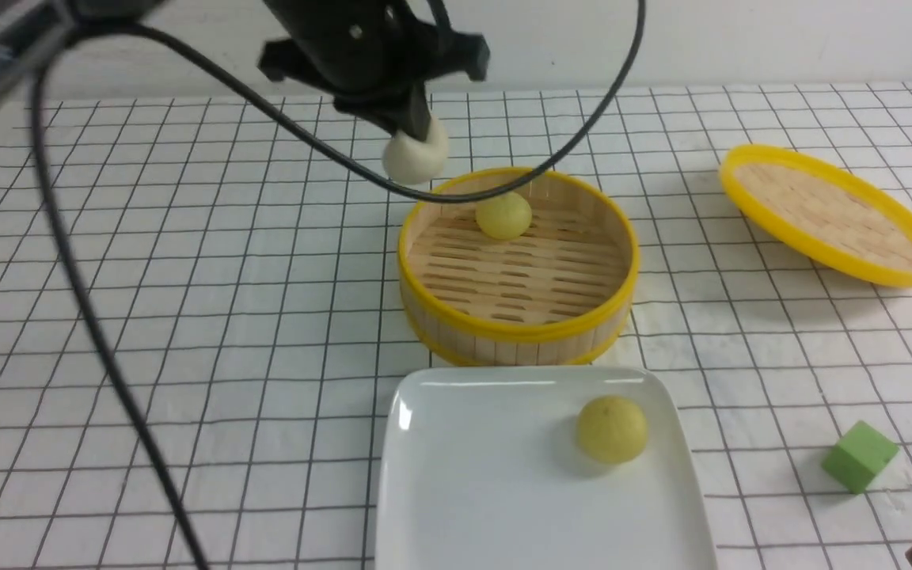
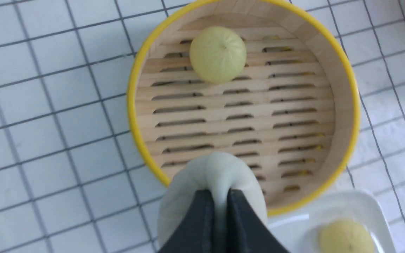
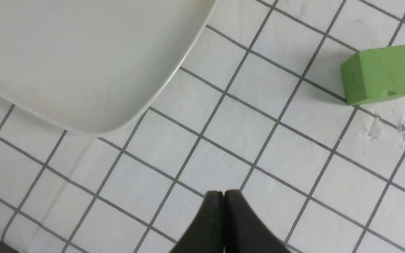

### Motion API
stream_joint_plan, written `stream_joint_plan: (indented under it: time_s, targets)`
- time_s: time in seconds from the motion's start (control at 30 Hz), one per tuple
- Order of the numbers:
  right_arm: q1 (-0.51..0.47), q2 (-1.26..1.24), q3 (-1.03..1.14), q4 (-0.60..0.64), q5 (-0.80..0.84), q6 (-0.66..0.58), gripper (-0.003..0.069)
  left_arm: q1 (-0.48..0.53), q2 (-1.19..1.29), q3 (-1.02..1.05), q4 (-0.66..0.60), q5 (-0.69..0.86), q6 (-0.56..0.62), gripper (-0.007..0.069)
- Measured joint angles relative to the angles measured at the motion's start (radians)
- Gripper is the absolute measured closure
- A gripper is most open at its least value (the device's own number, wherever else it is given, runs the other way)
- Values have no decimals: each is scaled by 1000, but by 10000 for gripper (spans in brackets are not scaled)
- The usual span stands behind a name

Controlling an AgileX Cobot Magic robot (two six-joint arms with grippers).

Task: Put the steamed buns into the plate on the white-black tablecloth.
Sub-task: 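Carry the bun from the bamboo steamer to the plate with the left gripper, then reach into the bamboo steamer and grasp a bun with the left gripper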

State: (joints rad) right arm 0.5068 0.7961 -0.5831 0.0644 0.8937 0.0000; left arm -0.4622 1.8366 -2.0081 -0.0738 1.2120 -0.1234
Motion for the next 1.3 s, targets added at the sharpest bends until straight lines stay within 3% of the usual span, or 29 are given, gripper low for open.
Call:
stream_joint_plan:
  time_s: [0.2, 0.33, 0.5, 0.63, 0.77, 0.9, 0.97, 1.07, 1.17, 1.2, 1.23, 1.3]
  targets:
    - [0, 0, 0, 2, 1, 0, 639, -15, -140, 186, -48, 26, 10, 598]
    - [0, 0, 0, 3, 1, 0, 633, -87, -130, 397, -91, 12, 10, 592]
    - [0, 0, 0, 2, 1, 0, 624, -200, -31, 579, -52, -172, 9, 544]
    - [0, 0, 0, 2, 0, 0, 620, -230, 24, 588, -15, -256, -10, 445]
    - [0, 0, 0, 2, 0, 0, 613, -238, 68, 588, 2, -282, -51, 274]
    - [0, 0, 0, 2, 0, 0, 610, -238, 68, 542, 15, -266, -59, 177]
    - [0, 0, 0, 2, 0, 0, 606, -238, 66, 480, 28, -241, -70, 167]
    - [0, 0, 0, 2, 0, 0, 601, -238, 76, 324, 74, -146, -120, 269]
    - [0, 0, 0, 2, -3, 0, 596, -238, 122, 132, 145, -44, -152, 500]
    - [0, 0, 0, 2, -3, 0, 595, -238, 126, 119, 154, -39, -152, 512]
    - [0, 0, 0, 2, -4, 0, 593, -234, 163, 26, 175, -7, -154, 582]
    - [0, 0, 0, 2, -5, 0, 589, -224, 215, -83, 175, 12, -154, 608]
